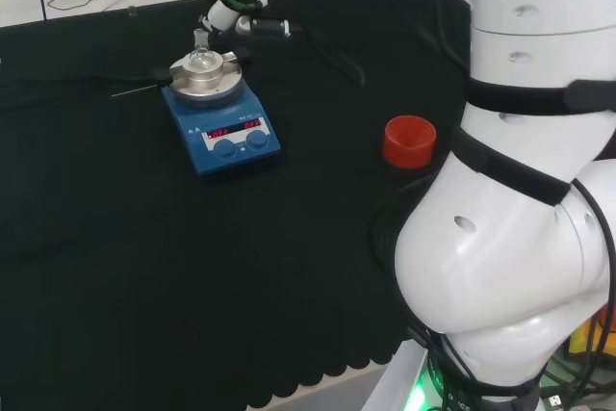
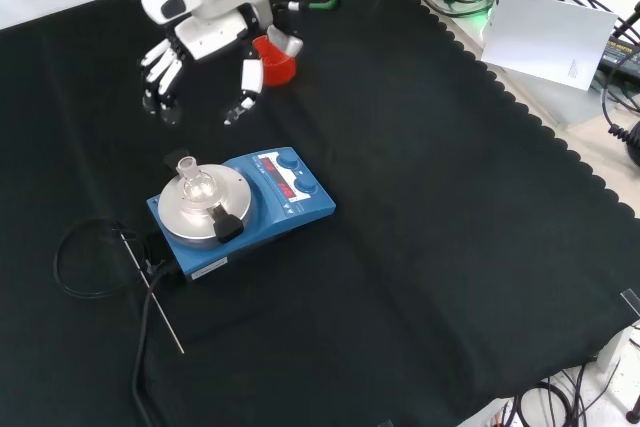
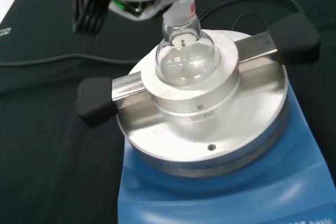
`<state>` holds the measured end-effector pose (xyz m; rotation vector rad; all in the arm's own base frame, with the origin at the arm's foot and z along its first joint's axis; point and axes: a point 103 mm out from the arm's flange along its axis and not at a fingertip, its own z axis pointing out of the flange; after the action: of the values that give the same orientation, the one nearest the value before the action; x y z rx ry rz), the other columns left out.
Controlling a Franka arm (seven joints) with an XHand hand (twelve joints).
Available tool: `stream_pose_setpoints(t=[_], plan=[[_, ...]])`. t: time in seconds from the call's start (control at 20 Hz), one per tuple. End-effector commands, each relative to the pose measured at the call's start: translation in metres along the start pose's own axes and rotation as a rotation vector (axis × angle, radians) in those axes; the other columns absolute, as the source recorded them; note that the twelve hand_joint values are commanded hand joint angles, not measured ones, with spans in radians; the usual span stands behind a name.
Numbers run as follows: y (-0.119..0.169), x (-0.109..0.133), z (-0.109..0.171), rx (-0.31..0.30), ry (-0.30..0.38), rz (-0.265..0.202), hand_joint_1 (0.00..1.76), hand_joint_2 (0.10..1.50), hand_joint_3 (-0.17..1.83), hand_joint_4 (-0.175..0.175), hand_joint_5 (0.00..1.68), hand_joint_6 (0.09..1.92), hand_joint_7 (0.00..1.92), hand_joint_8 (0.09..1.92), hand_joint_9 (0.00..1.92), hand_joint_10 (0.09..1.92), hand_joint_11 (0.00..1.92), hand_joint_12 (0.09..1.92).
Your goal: Turn on the heater.
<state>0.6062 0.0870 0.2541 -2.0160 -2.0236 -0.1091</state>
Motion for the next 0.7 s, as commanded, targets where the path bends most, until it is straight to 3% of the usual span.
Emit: stream_pose_setpoints(t=[0.05, 0.4, 0.7], plan=[[-0.041, 0.0, -0.017, -0.039, 0.013, 0.024, 0.95, 0.6, 0.71, -0.043, 0.52, 0.74, 0.26, 0.74, 0.48, 0.71, 0.14, 1.41], [-0.077, -0.004, -0.012, 0.006, 0.015, 0.05, 0.93, 0.6, 0.71, -0.044, 0.47, 0.71, 0.3, 0.75, 0.49, 0.71, 0.13, 1.41], [-0.11, -0.008, 0.003, 0.077, 0.002, 0.062, 0.93, 0.62, 0.69, -0.047, 0.42, 0.62, 0.5, 0.76, 0.65, 0.69, 0.21, 1.39]])
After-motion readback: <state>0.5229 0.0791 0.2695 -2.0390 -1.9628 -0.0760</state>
